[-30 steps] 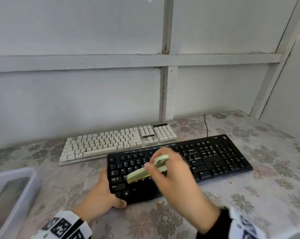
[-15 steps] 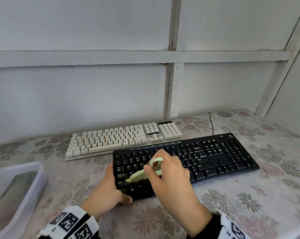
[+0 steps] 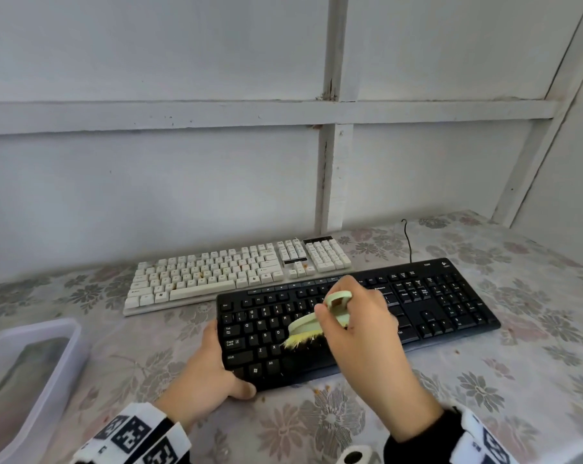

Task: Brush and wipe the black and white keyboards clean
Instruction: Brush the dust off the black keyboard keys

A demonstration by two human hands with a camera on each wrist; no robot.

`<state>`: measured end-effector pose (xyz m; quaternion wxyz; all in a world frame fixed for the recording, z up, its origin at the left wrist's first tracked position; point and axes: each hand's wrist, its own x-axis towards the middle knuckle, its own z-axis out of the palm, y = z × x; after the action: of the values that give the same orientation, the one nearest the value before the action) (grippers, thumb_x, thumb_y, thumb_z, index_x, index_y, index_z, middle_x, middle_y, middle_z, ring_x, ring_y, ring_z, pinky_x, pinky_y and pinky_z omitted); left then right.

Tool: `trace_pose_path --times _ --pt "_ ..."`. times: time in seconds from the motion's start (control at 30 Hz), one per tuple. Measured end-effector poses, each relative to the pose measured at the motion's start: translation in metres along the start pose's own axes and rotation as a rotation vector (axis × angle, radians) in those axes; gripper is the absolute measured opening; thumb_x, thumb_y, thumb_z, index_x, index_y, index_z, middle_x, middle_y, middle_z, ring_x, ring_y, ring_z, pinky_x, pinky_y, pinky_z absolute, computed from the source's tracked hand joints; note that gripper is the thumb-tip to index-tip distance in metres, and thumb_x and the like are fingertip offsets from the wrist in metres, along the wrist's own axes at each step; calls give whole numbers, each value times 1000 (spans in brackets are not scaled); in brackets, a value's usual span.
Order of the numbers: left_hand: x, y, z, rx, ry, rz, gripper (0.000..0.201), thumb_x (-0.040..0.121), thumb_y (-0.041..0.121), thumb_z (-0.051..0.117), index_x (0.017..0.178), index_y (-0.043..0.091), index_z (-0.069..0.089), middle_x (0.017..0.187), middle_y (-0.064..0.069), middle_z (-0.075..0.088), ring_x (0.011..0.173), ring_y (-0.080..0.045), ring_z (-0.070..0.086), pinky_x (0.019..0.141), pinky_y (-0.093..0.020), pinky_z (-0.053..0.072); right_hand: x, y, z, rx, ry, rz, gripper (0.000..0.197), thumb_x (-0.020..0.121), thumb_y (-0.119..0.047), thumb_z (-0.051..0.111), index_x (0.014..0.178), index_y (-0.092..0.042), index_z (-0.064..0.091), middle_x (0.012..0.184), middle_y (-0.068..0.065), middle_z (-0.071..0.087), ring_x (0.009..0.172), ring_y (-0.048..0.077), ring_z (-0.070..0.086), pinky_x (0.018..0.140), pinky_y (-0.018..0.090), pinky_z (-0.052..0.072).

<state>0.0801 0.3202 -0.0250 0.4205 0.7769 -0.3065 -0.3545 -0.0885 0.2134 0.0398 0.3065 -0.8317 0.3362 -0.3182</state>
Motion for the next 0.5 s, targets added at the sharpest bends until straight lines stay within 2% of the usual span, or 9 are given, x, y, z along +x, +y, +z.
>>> trace_pose_path --times 0.07,0.13,0.17,0.23,0.3,0.37,0.43,0.5 --pt "0 0 0 -1 1 4 115 62 -6 79 144 30 7 111 12 54 107 -15 53 91 -28 41 -1 -1 -4 55 -22 -42 10 92 -29 56 85 -24 50 76 -16 45 77 7 43 79 27 40" --pt "0 -1 -1 -8 1 2 112 62 -7 78 143 30 9 111 11 56 104 -14 54 89 -28 43 -2 0 -4 129 -85 -47 11 91 -29 58 84 -23 52 71 -13 45 65 -1 36 63 15 30" --pt "0 -2 0 -10 3 2 112 62 -7 78 143 29 10 111 11 56 103 -12 54 88 -28 43 -2 3 -5 126 -98 -39 12 91 -29 58 83 -23 52 71 -13 46 64 -3 34 60 14 28" --pt "1 -3 0 -14 6 -2 111 62 -8 77 142 30 11 112 10 56 104 -13 55 93 -32 45 0 16 -8 59 -68 -17 17 91 -28 58 78 -29 48 75 -14 49 68 -1 38 64 16 29" --pt "2 -3 0 -12 0 -12 112 62 -9 77 142 31 10 114 10 55 108 -17 54 99 -37 44 4 27 -15 9 0 14 25 91 -26 58 73 -33 43 75 -14 50 72 3 40 71 26 34" --pt "2 -2 0 -7 -1 -20 111 63 -9 76 143 32 10 113 12 54 108 -18 54 100 -38 43 8 32 -21 -5 47 25 27 91 -24 58 71 -32 42 73 -14 50 73 5 41 74 31 36" --pt "2 -1 1 2 4 -26 111 64 -8 76 143 32 10 113 11 55 108 -18 54 99 -37 43 8 32 -24 -5 52 -5 23 91 -24 58 73 -29 45 71 -13 49 71 6 40 70 24 36" --pt "0 0 2 16 12 -31 111 64 -8 77 143 31 9 114 9 55 108 -19 54 99 -36 43 5 28 -24 84 13 -7 17 91 -26 59 77 -24 49 67 -11 46 62 2 35 57 14 30"
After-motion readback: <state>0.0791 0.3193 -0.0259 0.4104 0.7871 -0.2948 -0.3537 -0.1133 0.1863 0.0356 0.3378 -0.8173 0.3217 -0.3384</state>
